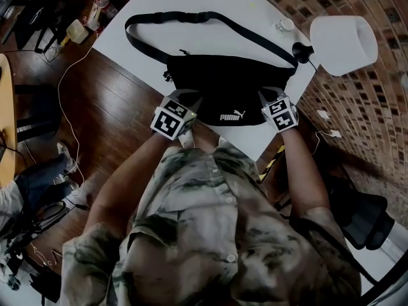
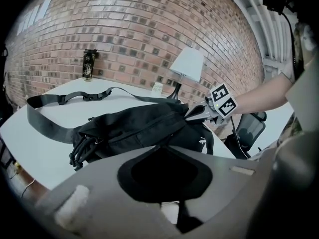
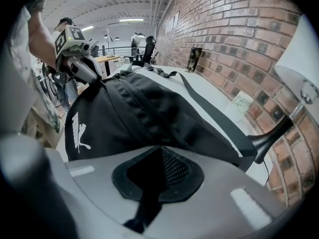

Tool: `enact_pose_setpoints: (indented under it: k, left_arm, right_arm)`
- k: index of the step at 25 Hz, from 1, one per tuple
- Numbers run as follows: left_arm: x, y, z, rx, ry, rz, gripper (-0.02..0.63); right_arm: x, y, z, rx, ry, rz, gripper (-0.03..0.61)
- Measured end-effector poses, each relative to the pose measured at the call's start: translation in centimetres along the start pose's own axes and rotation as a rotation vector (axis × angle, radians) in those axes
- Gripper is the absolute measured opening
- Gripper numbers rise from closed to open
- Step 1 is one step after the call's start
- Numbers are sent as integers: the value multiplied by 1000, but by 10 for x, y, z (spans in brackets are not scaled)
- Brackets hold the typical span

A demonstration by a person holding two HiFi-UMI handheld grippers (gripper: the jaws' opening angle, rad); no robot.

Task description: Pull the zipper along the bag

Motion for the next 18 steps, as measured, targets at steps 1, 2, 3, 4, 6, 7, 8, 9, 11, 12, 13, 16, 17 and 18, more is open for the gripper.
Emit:
enact_pose_setpoints:
  k: [1,2,3,4,6,7,8,9,11,12,13,16,17,18]
  left_arm:
    - [0,0,-1,-2,-2,1,26]
    - [0,-1,-1,-5,-8,0,26]
    - [0,-1,-1,-9,-16,-1,27]
    - [0,-2,0,-13,-26,-1,26]
    - [-1,-2,-2,-16,-36,2,26]
    - [-2,-2,-5,-15,-34,4,24]
    - [-3,-3,-7,-12,-31,7,18]
    - [-4,-3,-9,-10,-33,11,17]
    - [-4,-4,-10,-4,-49,21,15]
    - [-4,-4,-10,1,-59,23,17]
    - [-3,-4,-9,4,-70,19,17]
    - [0,-4,-8,-16,-94,3,20]
    - [1,-4,-8,-23,-93,7,21]
    - [1,-5,-10,-22,-88,15,23]
  right_arm:
    - [0,0,0,1,-3,-4,6]
    - [0,0,0,0,-4,-8,6]
    - [0,0,-1,-1,-4,-12,6]
    - [0,0,-1,-2,-4,-15,6]
    - [0,0,-1,-3,-8,-21,6]
    - [0,1,-1,-3,-11,-23,6]
    - [0,1,-1,-2,-14,-26,6]
    - [0,1,-1,-2,-18,-29,6]
    - [0,1,-1,2,-25,-34,6]
    - [1,1,0,9,-29,-34,6]
    - [0,1,0,20,-32,-31,6]
    - [-3,2,2,74,-55,-3,8]
    - [-5,2,2,85,-67,6,8]
    - [-6,2,1,90,-78,13,8]
Point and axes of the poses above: the fingertips, and each gripper's own axes: x forward along the fingers, z to its right, y out of its top, the point moved 4 cm from there along -x, backward along the fingers, and after that the axes turned 11 degrees about z, right-handed, at the moved point
